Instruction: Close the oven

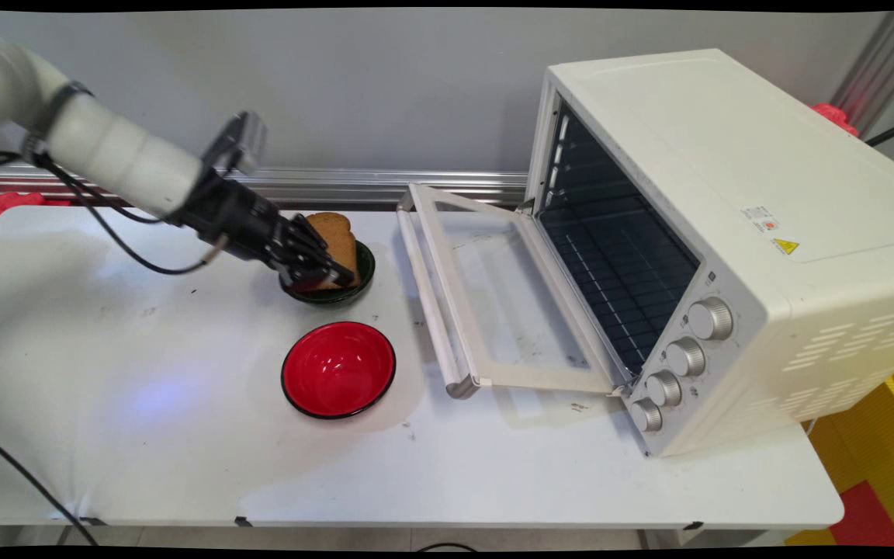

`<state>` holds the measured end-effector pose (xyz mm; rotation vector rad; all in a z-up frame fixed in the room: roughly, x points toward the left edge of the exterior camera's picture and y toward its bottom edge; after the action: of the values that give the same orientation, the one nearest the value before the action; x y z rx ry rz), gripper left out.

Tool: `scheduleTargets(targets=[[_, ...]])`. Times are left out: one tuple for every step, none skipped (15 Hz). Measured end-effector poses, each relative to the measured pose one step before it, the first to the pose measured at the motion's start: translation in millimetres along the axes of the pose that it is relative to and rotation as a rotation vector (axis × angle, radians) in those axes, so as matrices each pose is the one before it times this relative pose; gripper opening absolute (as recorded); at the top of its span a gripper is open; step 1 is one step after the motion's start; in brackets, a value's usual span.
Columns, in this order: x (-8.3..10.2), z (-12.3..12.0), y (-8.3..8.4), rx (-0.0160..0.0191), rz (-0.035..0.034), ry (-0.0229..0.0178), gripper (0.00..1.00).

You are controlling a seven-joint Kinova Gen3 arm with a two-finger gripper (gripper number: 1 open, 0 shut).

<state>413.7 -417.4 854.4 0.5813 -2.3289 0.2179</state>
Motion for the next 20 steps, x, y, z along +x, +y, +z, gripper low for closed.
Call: scheduleTargets(targets=[[-0.74,13.86,-1.18,0.00084,0.00627,-0.00062,0.00],[-0.29,8.32,-0.78,0.00069,0.00372,0.00064,0.00],[-0.16,6.31,-0.70,0.00093,0.00300,0.00100,0.00],[-0.19,10.82,-1.03,0.00092,0.00513,0.00156,0.00],[-0.14,10.17,-1.16,0.00089,0.00370,0.00183,0.00],[0.06,9.52,-1.14,0.00074,0.00349,0.00187,0.00],[-0.07,7.65,-1.02,0.00057,0.00201,0.00191,0.00],[0.08,8.21,-1.17,0.00060,0.00157,0.00231,0.00],[0.08,7.45,-1.26,0.00028,0.00101,0.00197,0.00],[-0.25,5.66,-0.97,-0.00005,0.00004,0.00131,0.00],[-0.36,5.84,-0.79,-0.00136,-0.00003,0.00093,0.00],[-0.31,5.27,-0.62,-0.00255,0.00052,0.00041,0.00],[-0.65,3.65,-0.30,-0.00228,-0.00023,0.00003,0.00],[-0.36,2.17,-0.19,-0.00139,-0.00018,0.00027,0.00],[-0.53,2.89,-0.32,-0.00180,-0.00040,0.00000,0.00],[-0.49,3.11,-0.51,-0.00163,-0.00174,0.00151,0.00],[-0.34,2.54,-0.41,-0.00145,-0.00278,0.00272,0.00],[0.02,1.87,-0.53,-0.00147,-0.00345,0.00536,0.00],[0.63,1.83,-0.11,-0.00369,-0.00445,0.00862,0.00],[0.60,1.72,-0.16,-0.00340,-0.00425,0.00833,0.00]])
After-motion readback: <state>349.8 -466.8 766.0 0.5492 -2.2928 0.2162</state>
